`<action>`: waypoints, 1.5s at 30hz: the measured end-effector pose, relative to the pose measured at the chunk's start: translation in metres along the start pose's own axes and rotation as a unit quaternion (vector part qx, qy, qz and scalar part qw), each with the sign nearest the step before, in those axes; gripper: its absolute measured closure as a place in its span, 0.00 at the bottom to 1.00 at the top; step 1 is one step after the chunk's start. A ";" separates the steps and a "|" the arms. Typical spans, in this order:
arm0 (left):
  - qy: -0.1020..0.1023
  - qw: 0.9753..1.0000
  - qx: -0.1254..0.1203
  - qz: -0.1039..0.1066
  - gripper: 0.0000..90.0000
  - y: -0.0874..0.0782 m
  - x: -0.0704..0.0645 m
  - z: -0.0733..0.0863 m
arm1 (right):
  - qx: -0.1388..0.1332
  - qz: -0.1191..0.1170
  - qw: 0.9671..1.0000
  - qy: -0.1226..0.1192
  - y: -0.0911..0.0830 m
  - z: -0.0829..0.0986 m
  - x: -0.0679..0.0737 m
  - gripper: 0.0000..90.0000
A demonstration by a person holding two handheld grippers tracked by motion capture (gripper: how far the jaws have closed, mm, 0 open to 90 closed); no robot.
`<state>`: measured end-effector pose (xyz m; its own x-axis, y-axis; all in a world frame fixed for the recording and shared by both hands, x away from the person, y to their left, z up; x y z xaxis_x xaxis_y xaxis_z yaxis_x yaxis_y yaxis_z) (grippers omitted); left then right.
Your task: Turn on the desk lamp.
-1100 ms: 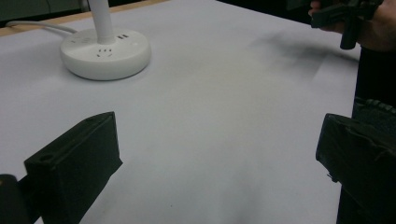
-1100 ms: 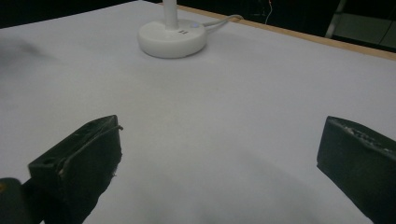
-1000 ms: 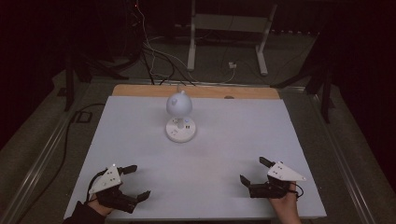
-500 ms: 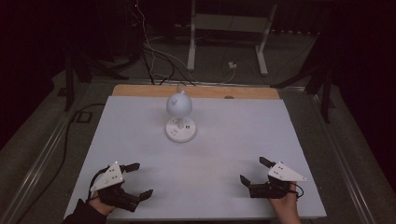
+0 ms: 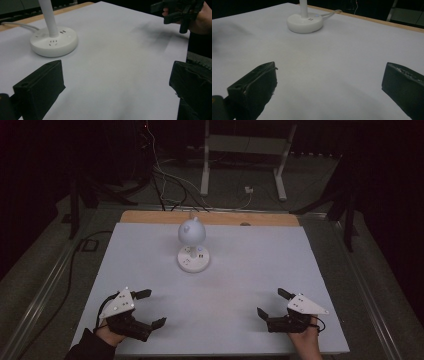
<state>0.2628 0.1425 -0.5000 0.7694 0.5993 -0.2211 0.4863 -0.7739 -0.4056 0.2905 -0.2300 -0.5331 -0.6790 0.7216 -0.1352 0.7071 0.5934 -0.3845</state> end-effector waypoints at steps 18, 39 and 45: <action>-0.001 1.000 0.008 -0.011 0.00 0.017 0.005 -0.021 | 0.002 -0.002 1.000 -0.003 0.000 0.000 0.001 0.00; -0.013 1.000 0.006 -0.022 0.00 0.050 0.009 -0.051 | -0.001 -0.005 1.000 0.000 -0.001 -0.001 0.001 0.00; -0.013 1.000 0.007 -0.025 0.00 0.062 0.010 -0.056 | -0.003 -0.006 1.000 0.001 -0.001 -0.001 0.001 0.00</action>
<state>0.3237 0.0888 -0.4772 0.7333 0.6419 -0.2242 0.5173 -0.7407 -0.4287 0.2892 -0.2295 -0.5318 -0.6879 0.7143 -0.1290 0.6994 0.6047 -0.3811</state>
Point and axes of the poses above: each handheld gripper's, and its own axes: y roughly forward along the jaws, z roughly out of its underside, x roughly to its left, the point moved 8 cm from there along y, roughly forward along the jaws, and after that the axes turned 9 degrees about -y, right-handed, at the moved point
